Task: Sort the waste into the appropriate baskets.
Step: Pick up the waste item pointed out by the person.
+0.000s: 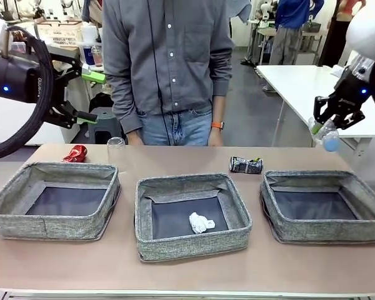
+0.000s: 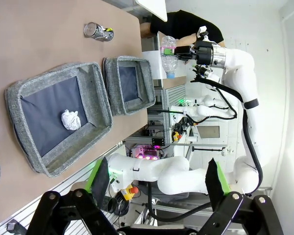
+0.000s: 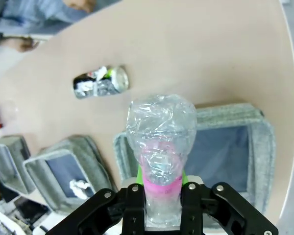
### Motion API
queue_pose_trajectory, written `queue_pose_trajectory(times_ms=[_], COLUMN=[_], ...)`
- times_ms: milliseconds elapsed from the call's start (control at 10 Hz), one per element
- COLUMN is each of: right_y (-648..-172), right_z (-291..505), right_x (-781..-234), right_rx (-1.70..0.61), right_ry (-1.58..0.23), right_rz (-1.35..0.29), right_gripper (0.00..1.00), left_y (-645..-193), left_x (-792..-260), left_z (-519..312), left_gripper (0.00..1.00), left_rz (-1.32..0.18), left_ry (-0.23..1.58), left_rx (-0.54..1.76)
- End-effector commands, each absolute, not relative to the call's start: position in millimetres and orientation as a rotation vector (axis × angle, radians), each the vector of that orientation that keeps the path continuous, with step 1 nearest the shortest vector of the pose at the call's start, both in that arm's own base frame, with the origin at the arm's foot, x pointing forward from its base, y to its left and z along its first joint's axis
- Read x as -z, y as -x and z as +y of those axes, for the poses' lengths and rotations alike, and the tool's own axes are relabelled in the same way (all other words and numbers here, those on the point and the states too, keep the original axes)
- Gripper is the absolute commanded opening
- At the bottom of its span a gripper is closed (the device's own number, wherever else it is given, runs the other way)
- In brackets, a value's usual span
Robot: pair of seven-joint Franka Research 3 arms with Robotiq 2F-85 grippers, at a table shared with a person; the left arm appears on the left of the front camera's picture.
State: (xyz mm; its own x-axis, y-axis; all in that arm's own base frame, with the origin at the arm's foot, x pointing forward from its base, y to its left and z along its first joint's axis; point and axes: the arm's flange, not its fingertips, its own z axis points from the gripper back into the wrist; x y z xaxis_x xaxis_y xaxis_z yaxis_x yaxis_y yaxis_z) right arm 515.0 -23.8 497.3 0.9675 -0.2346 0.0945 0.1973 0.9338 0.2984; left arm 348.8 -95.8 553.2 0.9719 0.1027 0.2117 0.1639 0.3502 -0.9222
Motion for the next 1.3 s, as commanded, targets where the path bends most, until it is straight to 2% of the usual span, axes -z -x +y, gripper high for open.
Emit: queue_pose_trajectory(times_ms=[0,100,300,600,800,1200], right_y=[-518,-527,-543,-544,-523,-469], right_z=[0,37,133,262,322,372], right_x=[-514,-543,-586,-603,-628,-693], right_rx=[0.175,0.183,0.284,0.214,0.132,0.028], right_ry=[-0.328,-0.315,-0.314,-0.199,-0.086,0.104], right_rz=[-0.2,-0.246,-0.202,-0.048,0.111,0.126], right_gripper=[0.22,0.22,0.22,0.22,0.22,0.22], left_y=[-348,-348,-348,-348,-348,-348], left_x=[-551,-551,-551,-551,-551,-551], left_z=[-98,-98,-98,-98,-98,-98], left_gripper=[1.0,1.0,1.0,1.0,1.0,1.0], left_rz=[-0.277,-0.277,-0.277,-0.277,-0.277,-0.277], left_ry=[1.239,1.239,1.239,1.239,1.239,1.239], left_rx=[0.048,0.048,0.048,0.048,0.048,0.048])
